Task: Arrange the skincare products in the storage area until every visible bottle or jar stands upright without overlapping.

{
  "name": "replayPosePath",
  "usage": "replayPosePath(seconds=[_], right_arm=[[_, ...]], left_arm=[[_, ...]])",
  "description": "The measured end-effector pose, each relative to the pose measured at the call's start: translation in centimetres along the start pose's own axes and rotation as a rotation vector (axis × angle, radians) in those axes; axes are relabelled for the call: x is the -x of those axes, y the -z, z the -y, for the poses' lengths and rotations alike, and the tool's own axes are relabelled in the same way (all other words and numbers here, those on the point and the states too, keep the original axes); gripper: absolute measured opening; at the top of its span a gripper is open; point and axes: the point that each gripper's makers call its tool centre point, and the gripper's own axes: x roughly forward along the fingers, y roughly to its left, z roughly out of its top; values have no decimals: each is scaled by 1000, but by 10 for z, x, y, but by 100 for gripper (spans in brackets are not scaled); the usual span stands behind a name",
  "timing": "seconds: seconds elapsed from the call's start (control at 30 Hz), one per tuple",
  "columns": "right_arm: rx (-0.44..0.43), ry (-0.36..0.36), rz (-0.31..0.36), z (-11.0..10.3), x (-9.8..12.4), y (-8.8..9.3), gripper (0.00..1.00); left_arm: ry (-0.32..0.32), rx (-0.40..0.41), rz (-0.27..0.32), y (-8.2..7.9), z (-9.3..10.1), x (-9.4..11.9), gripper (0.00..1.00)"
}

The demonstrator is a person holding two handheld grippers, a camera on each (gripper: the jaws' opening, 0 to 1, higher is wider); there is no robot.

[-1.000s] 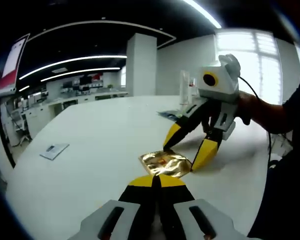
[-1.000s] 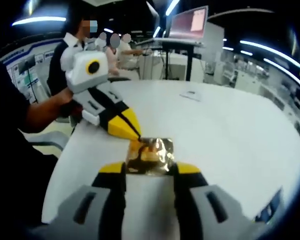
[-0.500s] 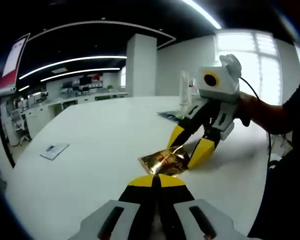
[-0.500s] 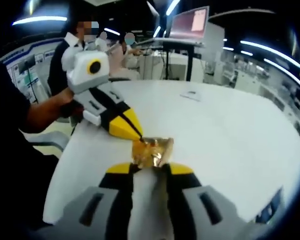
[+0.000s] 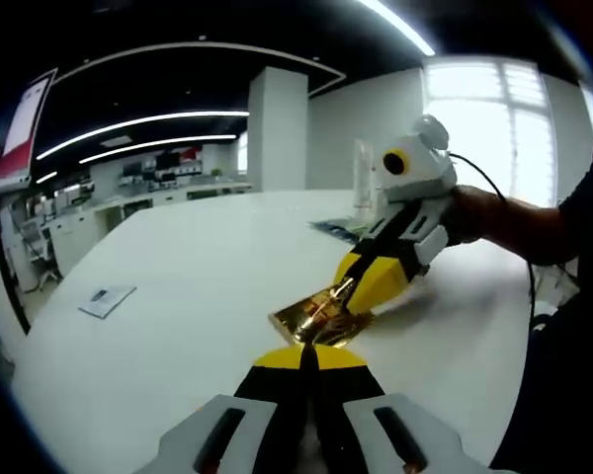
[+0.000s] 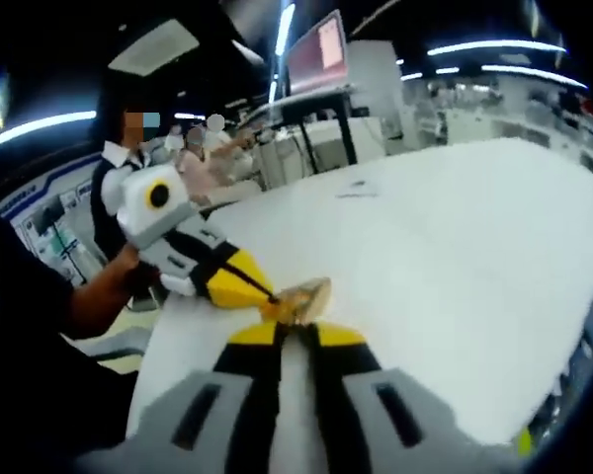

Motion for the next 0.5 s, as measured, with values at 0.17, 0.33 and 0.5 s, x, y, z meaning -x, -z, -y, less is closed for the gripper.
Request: replayPosePath(seconds=[0.17, 0.33, 0.5], right_arm=[[-75, -27, 42, -7, -3, -1, 4], [-89, -32, 65, -6, -6, -4, 0], [-103, -33, 112, -6, -3, -6, 0]], left_arm=[[2, -2, 0, 0, 0, 0, 0], [8, 1, 2, 0, 0, 0, 0], [16, 17, 16, -2, -1, 2, 2]])
